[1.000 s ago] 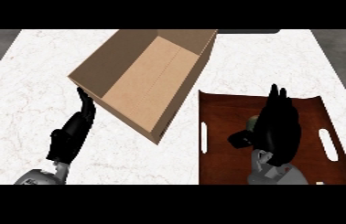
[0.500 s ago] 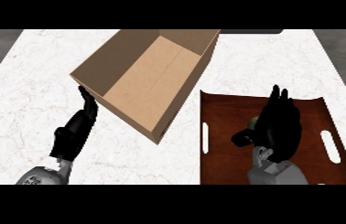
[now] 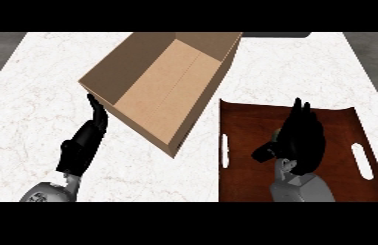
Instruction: Pick the squash from the tray and place it in the cardboard box
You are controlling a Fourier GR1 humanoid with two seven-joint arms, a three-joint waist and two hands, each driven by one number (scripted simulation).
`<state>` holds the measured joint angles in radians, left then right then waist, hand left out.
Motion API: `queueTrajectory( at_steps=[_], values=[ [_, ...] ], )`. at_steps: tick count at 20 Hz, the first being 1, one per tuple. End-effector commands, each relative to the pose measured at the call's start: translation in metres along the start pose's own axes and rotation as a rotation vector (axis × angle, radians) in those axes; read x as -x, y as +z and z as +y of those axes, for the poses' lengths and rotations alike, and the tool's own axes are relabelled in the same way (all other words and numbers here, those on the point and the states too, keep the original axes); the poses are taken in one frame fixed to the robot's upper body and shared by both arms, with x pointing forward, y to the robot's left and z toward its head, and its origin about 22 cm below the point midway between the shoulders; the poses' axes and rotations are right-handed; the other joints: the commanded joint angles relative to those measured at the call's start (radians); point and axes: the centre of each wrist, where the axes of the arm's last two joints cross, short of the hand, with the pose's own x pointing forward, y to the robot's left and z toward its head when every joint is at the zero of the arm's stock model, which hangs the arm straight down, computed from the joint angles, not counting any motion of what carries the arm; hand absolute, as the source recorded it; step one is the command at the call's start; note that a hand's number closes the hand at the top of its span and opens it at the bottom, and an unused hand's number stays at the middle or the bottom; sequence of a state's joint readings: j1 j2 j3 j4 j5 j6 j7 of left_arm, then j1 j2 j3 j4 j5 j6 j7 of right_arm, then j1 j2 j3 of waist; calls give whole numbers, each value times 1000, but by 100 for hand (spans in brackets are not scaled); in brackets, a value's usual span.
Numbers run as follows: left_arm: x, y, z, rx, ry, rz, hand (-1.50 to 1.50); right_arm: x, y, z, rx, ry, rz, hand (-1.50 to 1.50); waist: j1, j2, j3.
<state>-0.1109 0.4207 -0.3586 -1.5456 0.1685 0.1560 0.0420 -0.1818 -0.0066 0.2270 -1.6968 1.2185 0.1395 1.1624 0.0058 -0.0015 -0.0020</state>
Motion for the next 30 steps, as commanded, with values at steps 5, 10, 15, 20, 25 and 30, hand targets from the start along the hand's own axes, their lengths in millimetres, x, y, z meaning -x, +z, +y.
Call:
queueTrajectory(
  at_steps=[5,10,15,20,25,30],
  values=[
    [-34,-26,-21,82,-4,-116,0,-2,-1,20,-43,22,152,-150,-11,3,2],
    [-25,-33,-7,66,4,-119,0,2,-14,21,-22,63,182,-150,-18,5,1],
    [-24,-24,-15,83,-14,-117,0,9,-22,21,-45,90,210,-150,-14,3,1],
    [-34,-34,-27,71,6,-111,0,16,-26,29,-72,131,165,150,-18,2,2],
    [-18,-18,-9,77,11,-109,0,0,-19,26,-73,213,-170,150,-3,4,1],
    [-28,-14,-22,154,8,-130,0,-41,75,46,-241,337,-1081,150,158,15,5]
  ],
)
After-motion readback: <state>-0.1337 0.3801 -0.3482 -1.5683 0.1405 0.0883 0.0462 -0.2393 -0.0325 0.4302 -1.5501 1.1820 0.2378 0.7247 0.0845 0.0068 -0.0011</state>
